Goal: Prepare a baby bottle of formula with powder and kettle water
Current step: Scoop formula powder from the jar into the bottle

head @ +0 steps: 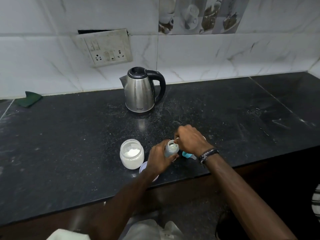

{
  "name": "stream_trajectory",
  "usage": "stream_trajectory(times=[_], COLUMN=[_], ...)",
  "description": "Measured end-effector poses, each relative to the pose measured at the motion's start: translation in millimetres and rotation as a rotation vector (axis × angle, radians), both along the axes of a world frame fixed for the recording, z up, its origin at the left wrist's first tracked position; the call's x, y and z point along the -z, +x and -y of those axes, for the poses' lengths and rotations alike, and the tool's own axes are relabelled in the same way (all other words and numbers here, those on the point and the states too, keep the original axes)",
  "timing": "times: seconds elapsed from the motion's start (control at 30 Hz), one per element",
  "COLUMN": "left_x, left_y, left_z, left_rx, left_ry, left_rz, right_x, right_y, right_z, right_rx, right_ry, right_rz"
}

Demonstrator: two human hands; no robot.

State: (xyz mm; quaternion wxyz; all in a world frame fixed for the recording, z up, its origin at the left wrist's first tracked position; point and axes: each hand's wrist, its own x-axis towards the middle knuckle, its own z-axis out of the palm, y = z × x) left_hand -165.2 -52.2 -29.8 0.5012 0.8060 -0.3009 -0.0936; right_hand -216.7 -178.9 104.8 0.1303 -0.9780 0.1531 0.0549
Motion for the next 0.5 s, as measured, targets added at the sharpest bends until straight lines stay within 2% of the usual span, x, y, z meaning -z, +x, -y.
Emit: stream_trajectory(times=[0.13,0.27,0.4,0.5], left_x=[-0.5,1.0,2.1,4.0], left_y=[1.2,1.5,2.0,2.5], left_z=[-0.3,-0.3,-0.1,-0.2], left_rx=[0.000,-0.004,-0.003,0.001], left_ry=[0.001,-0.019,-0.038,-0.048], left_rz=[0.008,0.000,0.004,0.001], right_x=[-1.4,-3.3,-3.0,-4.2], right_y=[3.8,3.7,6.9,5.6], right_z=[-2.0,-7.2,-7.4,-8.1], right_rx=[-0.040,-0.039,-0.064,-0.045], right_ry=[0.058,-0.142,-0.023,-0.117], right_rz=[-0.005,0.027,-0.056,-0.012])
